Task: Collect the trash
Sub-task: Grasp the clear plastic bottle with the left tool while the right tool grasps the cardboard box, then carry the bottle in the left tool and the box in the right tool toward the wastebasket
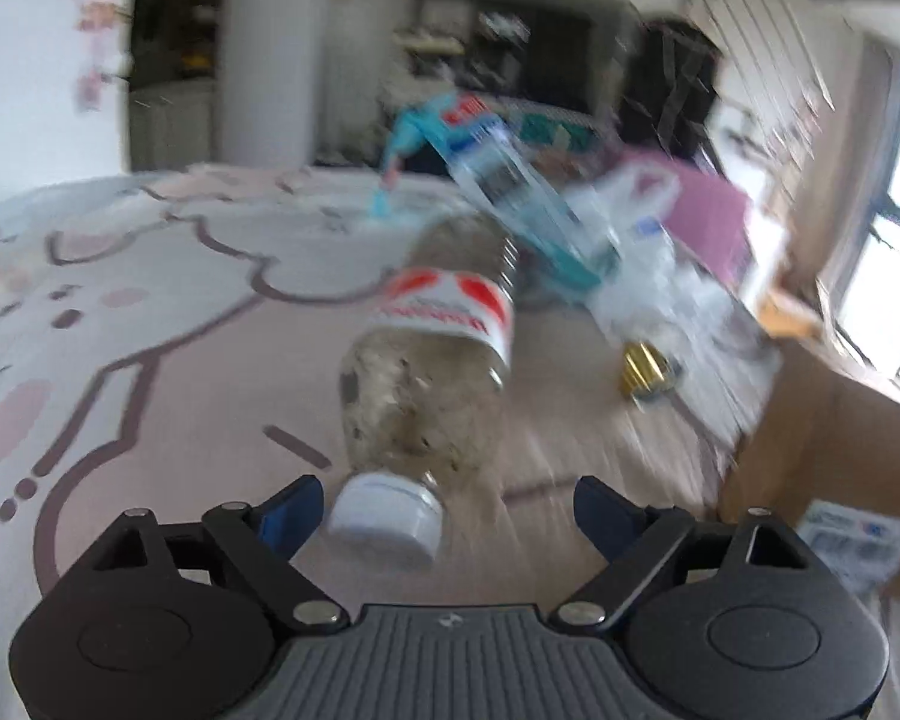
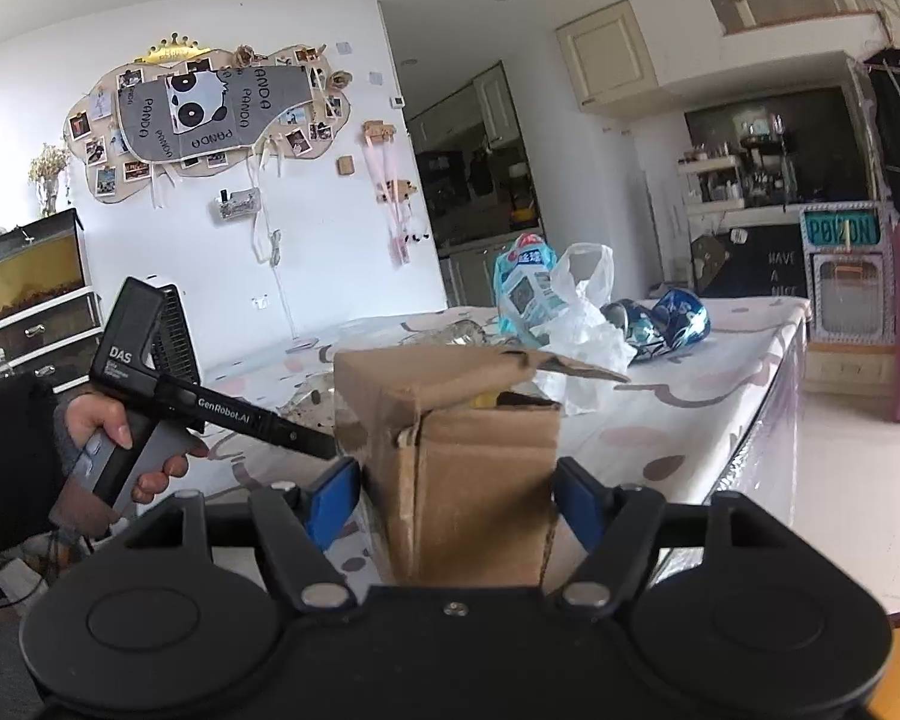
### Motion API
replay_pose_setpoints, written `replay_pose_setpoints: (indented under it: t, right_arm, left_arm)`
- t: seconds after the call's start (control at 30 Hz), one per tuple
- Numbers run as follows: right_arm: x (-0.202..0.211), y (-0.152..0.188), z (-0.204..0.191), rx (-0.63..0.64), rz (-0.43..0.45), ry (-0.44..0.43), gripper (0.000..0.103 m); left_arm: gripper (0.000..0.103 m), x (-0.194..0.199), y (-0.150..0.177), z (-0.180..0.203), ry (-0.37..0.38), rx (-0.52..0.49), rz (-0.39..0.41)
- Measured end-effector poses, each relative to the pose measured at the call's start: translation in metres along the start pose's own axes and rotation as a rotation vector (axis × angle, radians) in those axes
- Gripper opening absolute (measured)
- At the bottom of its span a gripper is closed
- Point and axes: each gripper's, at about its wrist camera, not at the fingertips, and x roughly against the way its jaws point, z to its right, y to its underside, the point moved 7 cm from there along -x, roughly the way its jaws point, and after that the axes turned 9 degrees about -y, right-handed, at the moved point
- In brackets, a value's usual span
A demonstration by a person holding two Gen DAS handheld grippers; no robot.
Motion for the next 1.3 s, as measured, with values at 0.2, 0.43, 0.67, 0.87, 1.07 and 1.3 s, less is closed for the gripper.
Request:
replay_pose_setpoints:
  t: [0.2,0.43,0.67,0.87,1.07,1.3]
  right_arm:
    - [0.000,0.002,0.004,0.001,0.007,0.027,0.072]
    - [-0.002,0.006,0.001,0.041,0.018,0.041,0.073]
    - [-0.009,0.005,0.000,-0.030,0.006,0.027,0.071]
    - [0.000,-0.003,0.003,-0.075,0.045,0.019,0.068]
    - [0.010,-0.013,0.000,-0.055,0.076,0.019,0.067]
    - [0.012,-0.014,0.000,-0.046,0.062,0.029,0.067]
  left_arm:
    - [0.074,-0.007,-0.008,0.007,-0.183,0.047,0.049]
    - [0.072,-0.009,-0.010,0.002,-0.193,0.105,0.040]
    - [0.061,-0.003,-0.019,0.004,-0.186,0.158,0.142]
    - [0.061,0.024,-0.029,0.016,-0.222,0.068,0.268]
    - [0.061,0.062,-0.034,0.032,-0.173,-0.081,0.343]
    - [0.061,0.090,-0.011,0.048,-0.101,-0.153,0.341]
